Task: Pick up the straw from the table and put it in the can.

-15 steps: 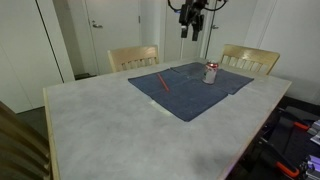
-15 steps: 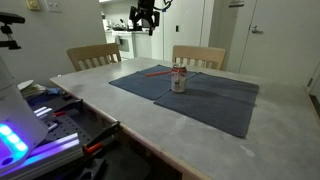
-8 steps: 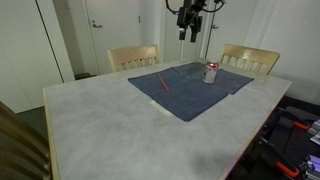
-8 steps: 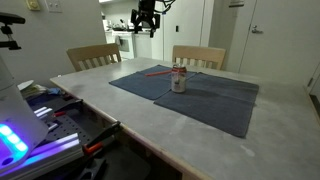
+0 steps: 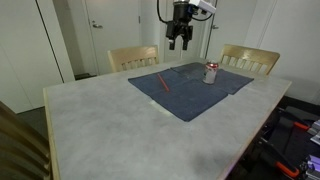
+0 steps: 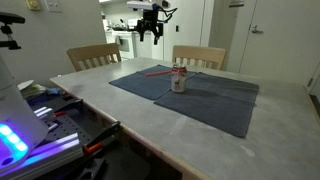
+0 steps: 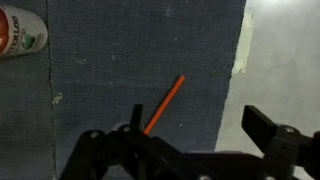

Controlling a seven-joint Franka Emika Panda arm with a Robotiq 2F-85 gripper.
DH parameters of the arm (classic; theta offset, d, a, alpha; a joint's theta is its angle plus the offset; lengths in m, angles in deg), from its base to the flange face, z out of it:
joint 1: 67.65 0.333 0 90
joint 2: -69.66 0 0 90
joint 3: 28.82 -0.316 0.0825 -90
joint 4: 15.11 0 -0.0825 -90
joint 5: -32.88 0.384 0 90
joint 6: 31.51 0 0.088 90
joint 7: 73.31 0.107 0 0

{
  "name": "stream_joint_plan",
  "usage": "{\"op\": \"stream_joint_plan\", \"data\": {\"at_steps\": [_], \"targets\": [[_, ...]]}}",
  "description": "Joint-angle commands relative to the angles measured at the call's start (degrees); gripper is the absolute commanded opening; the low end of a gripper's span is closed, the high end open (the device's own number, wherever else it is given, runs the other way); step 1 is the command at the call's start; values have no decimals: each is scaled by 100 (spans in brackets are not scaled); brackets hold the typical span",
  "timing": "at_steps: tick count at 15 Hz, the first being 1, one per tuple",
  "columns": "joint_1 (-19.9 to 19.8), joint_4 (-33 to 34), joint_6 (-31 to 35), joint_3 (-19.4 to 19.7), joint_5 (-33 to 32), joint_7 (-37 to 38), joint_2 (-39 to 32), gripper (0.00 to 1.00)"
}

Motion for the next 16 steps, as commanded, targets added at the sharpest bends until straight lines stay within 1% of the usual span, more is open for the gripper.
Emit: {"op": "stream_joint_plan", "data": {"at_steps": [1,4,5,7,8,9,10,12,15,16], "targets": [[-105,868,175,-35,-102,481,-913,100],[-148,1438,266,33,-74,921,-1482,100],[-168,1524,440,45,-38,1046,-1604,100],[-202,1599,1133,59,19,1241,-1797,100],[-285,1588,1362,-26,153,1186,-1819,100],[-219,1416,1070,10,-34,1176,-1656,100],[-239,1460,1242,8,13,1185,-1730,100],[-238,1468,1252,12,-15,1162,-1744,100],[14,1537,1133,286,-468,1672,-1866,100],[38,1558,1082,307,-567,1791,-1890,100]]}}
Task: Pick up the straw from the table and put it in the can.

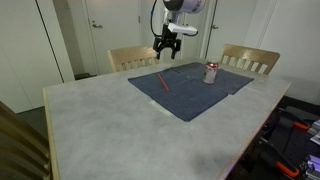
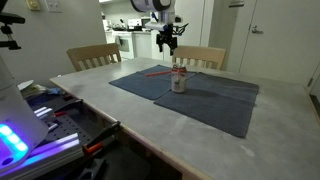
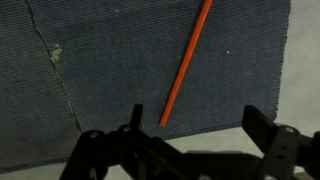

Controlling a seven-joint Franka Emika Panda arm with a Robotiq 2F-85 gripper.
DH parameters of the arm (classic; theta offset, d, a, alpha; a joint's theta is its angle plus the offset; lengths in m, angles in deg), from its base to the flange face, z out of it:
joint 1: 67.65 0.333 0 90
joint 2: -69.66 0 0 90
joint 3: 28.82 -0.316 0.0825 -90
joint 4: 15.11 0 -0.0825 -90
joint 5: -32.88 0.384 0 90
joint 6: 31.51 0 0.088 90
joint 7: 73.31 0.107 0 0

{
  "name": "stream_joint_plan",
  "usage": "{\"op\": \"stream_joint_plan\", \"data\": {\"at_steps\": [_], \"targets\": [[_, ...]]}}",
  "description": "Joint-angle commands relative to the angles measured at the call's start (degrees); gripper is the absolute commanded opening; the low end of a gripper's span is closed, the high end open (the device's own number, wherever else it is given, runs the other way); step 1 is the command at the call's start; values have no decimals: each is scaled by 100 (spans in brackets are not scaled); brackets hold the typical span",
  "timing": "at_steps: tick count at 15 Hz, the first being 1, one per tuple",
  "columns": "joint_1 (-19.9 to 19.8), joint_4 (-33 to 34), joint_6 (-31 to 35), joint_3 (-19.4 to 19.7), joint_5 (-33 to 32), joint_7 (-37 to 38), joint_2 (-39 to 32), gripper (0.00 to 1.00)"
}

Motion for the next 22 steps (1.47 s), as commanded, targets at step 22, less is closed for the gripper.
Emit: {"op": "stream_joint_plan", "data": {"at_steps": [22], "targets": [[117,1202,723,106,225,927,-1645,100]]}}
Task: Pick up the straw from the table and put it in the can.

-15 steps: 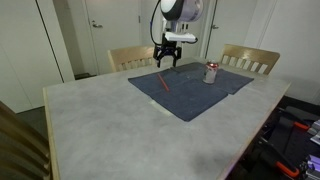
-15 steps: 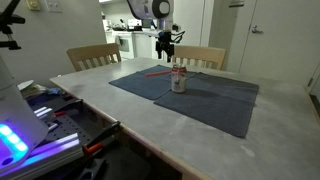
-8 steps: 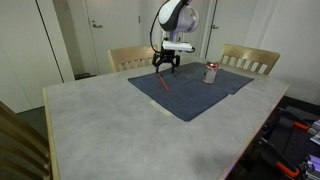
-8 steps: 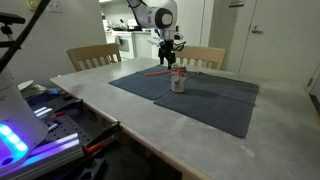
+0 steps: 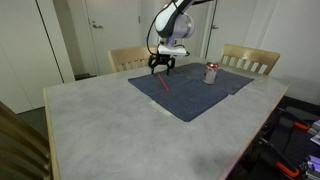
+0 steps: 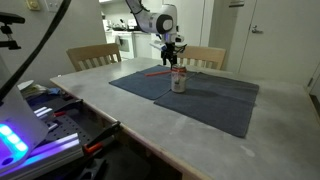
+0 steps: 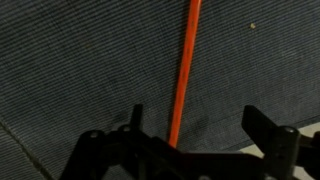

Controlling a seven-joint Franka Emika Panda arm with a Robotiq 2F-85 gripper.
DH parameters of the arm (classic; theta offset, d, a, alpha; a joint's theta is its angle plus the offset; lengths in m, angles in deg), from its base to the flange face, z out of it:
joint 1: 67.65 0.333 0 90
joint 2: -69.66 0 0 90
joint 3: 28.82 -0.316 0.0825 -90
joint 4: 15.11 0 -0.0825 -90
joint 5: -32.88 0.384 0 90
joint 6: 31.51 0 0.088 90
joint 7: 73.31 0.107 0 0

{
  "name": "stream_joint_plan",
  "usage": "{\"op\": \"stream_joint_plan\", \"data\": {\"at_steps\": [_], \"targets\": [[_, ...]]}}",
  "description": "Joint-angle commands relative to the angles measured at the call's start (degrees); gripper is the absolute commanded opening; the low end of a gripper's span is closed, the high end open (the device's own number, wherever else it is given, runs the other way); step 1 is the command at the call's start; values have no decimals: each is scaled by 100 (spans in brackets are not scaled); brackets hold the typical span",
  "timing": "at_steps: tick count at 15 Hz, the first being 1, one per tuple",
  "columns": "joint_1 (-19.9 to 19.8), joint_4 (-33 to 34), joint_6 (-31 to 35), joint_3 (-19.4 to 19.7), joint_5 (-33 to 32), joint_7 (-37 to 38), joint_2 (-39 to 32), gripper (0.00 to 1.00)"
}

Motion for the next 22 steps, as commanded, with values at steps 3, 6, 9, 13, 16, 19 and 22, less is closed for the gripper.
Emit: {"op": "stream_joint_plan", "data": {"at_steps": [3,6,9,13,16,19,22], "targets": [[89,266,314,127,-243,-56,-228,99],[75,320,421,148,-318,-49,-302,94],[66,326,407,172,-344,-34,-340,92],[61,314,410,191,-364,-64,-393,79],[62,314,417,202,-363,-59,-445,70],[72,322,415,227,-379,-44,-442,65],[98,333,376,279,-422,-17,-416,66]]}}
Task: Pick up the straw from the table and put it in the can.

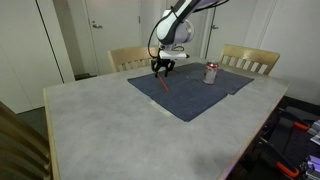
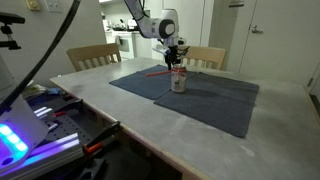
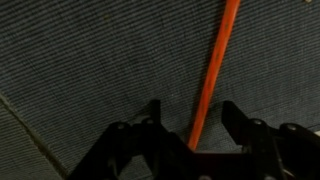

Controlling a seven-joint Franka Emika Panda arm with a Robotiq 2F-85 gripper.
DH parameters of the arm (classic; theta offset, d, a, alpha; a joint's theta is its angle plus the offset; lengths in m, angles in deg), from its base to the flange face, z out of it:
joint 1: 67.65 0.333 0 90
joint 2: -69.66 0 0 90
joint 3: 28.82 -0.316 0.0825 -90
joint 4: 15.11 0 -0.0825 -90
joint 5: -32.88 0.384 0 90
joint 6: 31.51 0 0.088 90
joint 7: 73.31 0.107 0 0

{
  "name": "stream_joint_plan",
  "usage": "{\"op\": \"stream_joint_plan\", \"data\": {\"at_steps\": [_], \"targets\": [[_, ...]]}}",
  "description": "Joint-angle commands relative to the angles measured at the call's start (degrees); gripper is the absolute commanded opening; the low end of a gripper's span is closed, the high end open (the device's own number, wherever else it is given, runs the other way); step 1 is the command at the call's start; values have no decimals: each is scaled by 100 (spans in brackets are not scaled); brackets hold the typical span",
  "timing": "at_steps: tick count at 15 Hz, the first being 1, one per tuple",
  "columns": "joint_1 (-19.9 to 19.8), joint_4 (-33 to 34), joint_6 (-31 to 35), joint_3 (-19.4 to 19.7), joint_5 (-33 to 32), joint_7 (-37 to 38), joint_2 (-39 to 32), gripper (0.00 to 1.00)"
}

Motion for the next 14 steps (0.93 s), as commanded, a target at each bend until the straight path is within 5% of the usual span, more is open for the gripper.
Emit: {"op": "stream_joint_plan", "data": {"at_steps": [1,5,12,14], "targets": [[72,114,9,127,-107,7,-74,71],[115,111,-96,235,-130,143,11,80],[94,232,-157,146,-79,75,-9,48],[111,228,-178,121,-78,62,-15,47]]}}
